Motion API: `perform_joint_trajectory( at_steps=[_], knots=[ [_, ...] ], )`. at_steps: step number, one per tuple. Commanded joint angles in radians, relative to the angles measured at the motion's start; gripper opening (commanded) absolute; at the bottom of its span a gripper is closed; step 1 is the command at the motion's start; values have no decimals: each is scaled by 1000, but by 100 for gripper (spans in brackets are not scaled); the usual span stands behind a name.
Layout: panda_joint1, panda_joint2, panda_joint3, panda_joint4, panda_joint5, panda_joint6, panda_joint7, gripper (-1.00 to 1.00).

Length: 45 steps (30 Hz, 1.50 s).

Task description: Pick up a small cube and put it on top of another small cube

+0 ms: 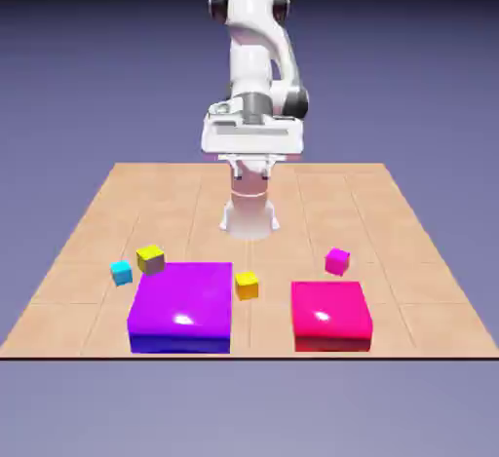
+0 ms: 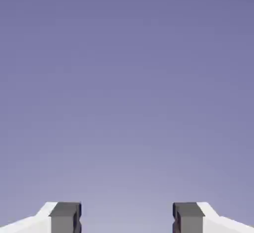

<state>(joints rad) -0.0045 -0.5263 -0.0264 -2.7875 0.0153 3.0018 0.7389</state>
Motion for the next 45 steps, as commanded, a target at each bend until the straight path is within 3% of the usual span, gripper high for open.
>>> perform_joint_trajectory(
  at_steps=[1, 24, 31, 32, 38, 41, 45],
  knots=[
    [-14, 36, -22, 19, 13, -29, -2, 0],
    [-328, 870, -526, 447, 305, -701, -43, 0],
    [-389, 1040, -443, 442, 447, -574, -134, 0],
    [-389, 1040, -443, 442, 447, -574, -134, -100],
    [-320, 859, -545, 486, 308, -726, -19, -100],
    [-239, 753, -511, 520, 329, -730, 101, -100],
    [-111, 650, -376, 431, 405, -686, 275, -100]
  ],
)
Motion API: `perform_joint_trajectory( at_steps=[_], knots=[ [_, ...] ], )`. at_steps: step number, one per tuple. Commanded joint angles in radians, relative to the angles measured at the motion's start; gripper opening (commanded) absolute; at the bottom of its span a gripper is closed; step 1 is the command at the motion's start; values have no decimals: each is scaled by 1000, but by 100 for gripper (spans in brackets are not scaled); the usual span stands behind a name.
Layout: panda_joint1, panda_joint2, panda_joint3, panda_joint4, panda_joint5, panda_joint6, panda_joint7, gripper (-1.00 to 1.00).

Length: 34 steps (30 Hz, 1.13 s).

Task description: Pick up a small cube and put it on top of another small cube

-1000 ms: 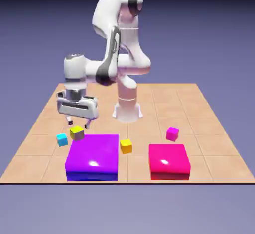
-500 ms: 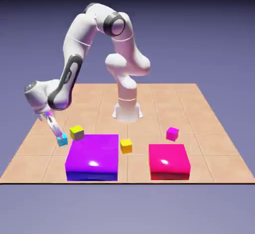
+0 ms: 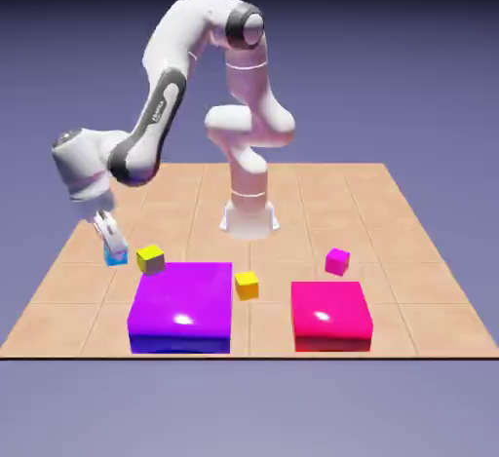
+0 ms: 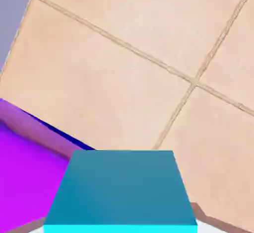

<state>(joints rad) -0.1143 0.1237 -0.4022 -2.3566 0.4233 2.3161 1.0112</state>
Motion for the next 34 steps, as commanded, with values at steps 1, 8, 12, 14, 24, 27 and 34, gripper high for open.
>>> perform_joint_trajectory(
  at_steps=[1, 8, 12, 14, 24, 27, 34],
  knots=[
    [31, -26, 34, -23, 16, 11, 46, -100],
    [255, -205, 272, -181, 150, 90, 350, -100],
    [368, -275, 416, -305, 231, 145, 498, -100],
    [423, -310, 489, -368, 271, 173, 571, -100],
    [586, -307, 710, -558, 462, 316, 699, -100],
    [611, -199, 721, -533, 569, 397, 611, -100],
    [634, -103, 731, -510, 664, 468, 532, 100]
  ],
)
